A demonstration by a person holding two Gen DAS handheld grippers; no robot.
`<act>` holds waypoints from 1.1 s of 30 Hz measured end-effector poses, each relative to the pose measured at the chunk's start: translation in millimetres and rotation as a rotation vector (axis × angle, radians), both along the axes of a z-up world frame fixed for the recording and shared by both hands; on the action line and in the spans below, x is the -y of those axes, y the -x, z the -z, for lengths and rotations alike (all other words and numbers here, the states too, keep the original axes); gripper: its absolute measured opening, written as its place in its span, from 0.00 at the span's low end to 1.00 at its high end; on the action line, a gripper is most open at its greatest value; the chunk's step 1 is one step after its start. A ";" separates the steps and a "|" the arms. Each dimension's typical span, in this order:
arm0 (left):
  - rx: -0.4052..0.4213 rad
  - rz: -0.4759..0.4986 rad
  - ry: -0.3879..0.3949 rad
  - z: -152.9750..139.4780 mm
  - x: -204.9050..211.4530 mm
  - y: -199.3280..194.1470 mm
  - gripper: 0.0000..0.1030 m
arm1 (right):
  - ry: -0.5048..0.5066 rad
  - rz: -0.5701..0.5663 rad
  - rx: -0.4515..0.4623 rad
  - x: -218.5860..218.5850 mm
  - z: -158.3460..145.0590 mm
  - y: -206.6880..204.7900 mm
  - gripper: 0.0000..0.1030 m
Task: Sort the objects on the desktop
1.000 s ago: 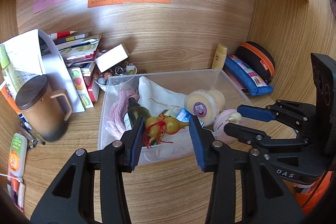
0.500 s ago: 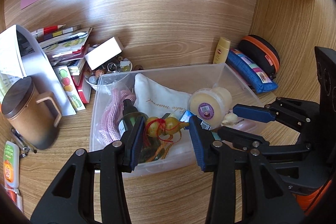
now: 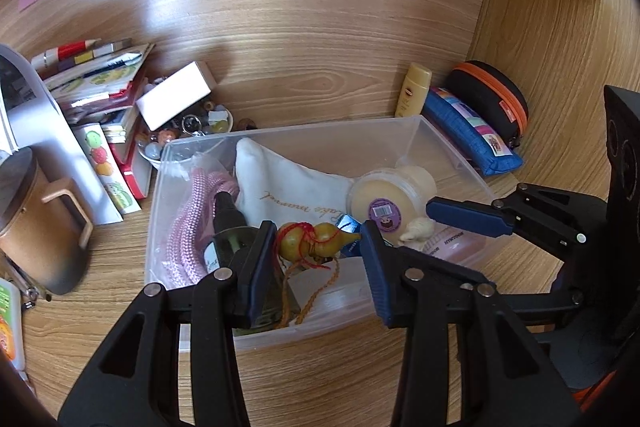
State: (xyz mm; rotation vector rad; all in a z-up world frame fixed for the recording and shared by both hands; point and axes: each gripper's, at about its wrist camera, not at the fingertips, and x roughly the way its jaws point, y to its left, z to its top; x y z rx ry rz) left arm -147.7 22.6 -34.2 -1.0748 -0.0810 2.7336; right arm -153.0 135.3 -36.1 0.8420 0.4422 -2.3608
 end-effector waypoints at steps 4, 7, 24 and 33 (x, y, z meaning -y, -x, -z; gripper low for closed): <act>-0.004 0.004 -0.010 -2.2 0.0 -0.6 0.48 | -0.009 0.004 -0.011 1.1 0.3 0.7 0.35; -0.025 -0.012 0.009 -5.8 -1.1 -3.8 0.65 | -0.015 0.007 -0.020 1.5 -0.2 0.4 0.38; -0.048 -0.151 0.013 -18.5 24.2 -13.8 0.92 | -0.030 0.038 -0.089 -2.5 -12.8 -11.4 0.77; -0.051 -0.243 0.029 -25.4 35.2 -28.9 0.93 | -0.038 0.110 -0.071 -17.6 -15.4 -10.4 0.86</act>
